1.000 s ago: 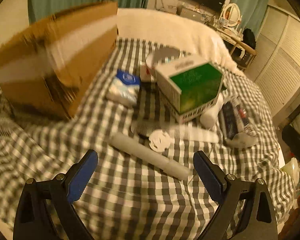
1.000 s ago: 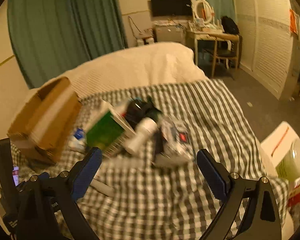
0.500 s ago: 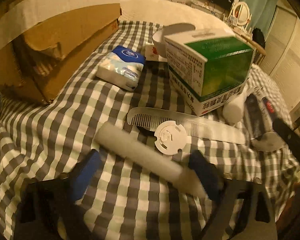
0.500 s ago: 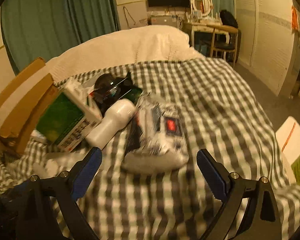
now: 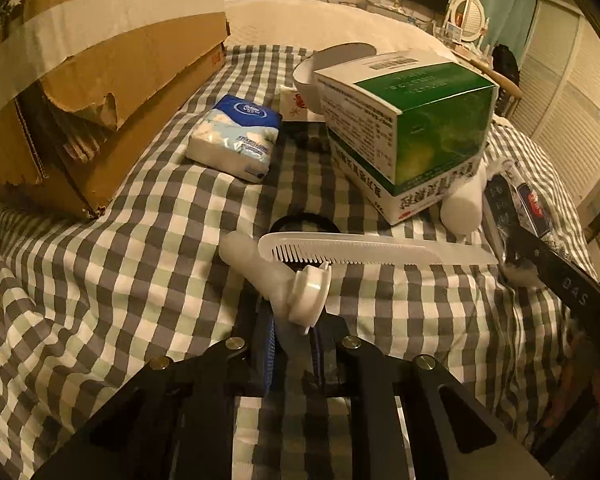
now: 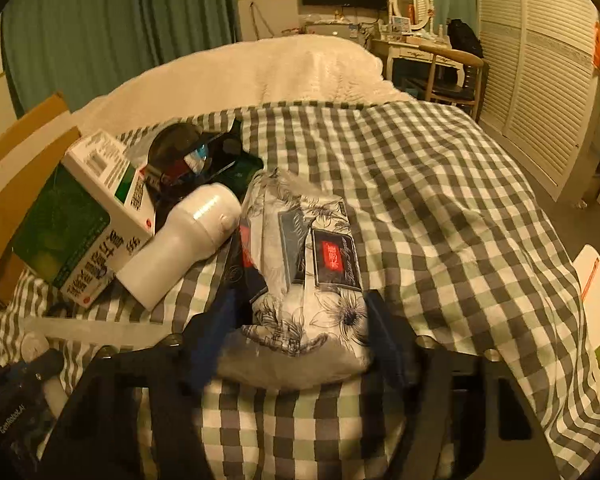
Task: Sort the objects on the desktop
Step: 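Grasp the white capped tube with the left gripper while the right grasps the floral wipes pack, then carry the tube and wipes pack over the cardboard box and release both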
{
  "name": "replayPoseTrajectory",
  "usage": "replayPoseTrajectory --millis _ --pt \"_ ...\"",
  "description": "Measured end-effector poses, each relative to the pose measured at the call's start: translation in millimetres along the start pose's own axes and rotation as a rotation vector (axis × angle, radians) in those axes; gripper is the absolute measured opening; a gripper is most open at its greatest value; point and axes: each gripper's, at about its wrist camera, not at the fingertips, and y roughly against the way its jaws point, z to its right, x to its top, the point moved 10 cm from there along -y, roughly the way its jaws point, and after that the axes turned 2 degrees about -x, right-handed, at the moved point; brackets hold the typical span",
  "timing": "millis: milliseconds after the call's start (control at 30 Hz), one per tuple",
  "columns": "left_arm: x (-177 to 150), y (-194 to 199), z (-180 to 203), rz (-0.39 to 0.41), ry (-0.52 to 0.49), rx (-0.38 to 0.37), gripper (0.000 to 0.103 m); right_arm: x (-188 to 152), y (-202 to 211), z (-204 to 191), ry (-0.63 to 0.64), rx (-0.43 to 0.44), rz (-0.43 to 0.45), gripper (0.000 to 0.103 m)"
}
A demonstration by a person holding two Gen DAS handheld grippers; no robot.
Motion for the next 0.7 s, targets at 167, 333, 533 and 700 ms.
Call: replayPoseTrajectory --millis 167,333,533,700 --pt "-1.9 11.1 -0.5 -0.008 -0.001 -0.032 0.014 1.2 8.4 -3.8 0.012 0.005 0.031 0.041" --pt "-1.9 25.1 3.9 -0.015 -0.026 -0.077 0.014 3.4 29.8 -10.1 0.065 -0.02 0.093 0.037" --pt "8.9 45.4 6.4 0.02 -0.047 -0.126 0.014 3.0 59.0 -6.8 0.073 -0.048 0.12 0.036" --pt "22.5 67.5 11.3 0.069 -0.05 -0.182 0.014 2.7 88.1 -3.5 0.046 -0.046 0.125 0.036"
